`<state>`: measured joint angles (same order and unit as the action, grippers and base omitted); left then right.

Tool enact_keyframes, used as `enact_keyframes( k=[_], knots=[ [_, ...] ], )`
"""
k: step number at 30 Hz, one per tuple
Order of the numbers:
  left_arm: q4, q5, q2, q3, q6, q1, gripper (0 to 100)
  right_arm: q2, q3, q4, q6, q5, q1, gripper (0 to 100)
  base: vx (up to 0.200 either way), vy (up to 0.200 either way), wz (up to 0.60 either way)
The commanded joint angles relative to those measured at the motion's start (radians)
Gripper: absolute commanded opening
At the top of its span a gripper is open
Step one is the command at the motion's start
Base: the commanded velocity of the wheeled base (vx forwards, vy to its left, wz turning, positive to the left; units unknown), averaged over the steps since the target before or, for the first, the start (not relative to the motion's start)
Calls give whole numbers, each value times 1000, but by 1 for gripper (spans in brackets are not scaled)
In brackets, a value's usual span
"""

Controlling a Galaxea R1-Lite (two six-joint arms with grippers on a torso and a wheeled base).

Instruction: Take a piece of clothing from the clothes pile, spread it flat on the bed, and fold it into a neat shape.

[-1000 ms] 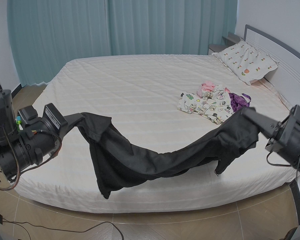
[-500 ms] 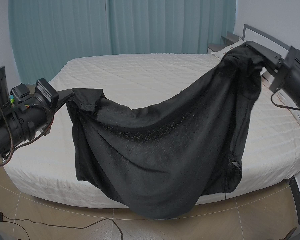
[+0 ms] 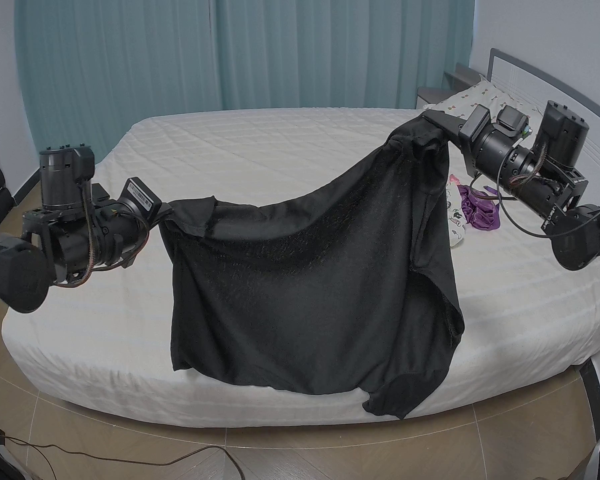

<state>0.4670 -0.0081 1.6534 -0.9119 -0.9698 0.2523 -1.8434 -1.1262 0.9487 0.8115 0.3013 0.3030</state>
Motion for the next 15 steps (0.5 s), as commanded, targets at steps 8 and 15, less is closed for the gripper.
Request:
enact_keyframes(
  k=[8,15],
  knots=[
    [-7,-1,236,-137,-1,-39,0,-169,-73,4,-48,-4,-2,0,200,0,0],
    [-8,-3,325,-183,-1,-53,0,-241,-83,5,-49,-16,-5,0,200,0,0]
  ],
)
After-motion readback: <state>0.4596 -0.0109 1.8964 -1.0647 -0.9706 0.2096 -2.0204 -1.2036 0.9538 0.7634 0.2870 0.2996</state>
